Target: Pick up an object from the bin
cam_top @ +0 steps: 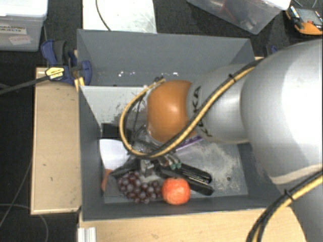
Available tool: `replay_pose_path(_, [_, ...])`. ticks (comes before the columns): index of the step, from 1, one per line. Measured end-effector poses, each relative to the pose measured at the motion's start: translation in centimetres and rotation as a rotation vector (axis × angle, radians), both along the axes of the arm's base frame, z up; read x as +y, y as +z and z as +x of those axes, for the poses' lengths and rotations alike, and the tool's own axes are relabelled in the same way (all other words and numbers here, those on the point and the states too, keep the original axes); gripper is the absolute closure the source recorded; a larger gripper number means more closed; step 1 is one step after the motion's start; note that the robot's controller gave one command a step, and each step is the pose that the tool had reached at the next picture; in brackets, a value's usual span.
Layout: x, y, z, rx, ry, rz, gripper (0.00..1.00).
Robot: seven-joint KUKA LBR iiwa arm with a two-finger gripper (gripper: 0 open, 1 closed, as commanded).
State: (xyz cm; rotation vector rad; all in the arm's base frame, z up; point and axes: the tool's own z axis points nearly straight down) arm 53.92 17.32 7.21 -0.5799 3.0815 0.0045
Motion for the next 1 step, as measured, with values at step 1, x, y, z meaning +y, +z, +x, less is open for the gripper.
replay_pose_path(1, [0.01, 0.01, 0.0, 0.0, -0.001, 0.0, 1.0])
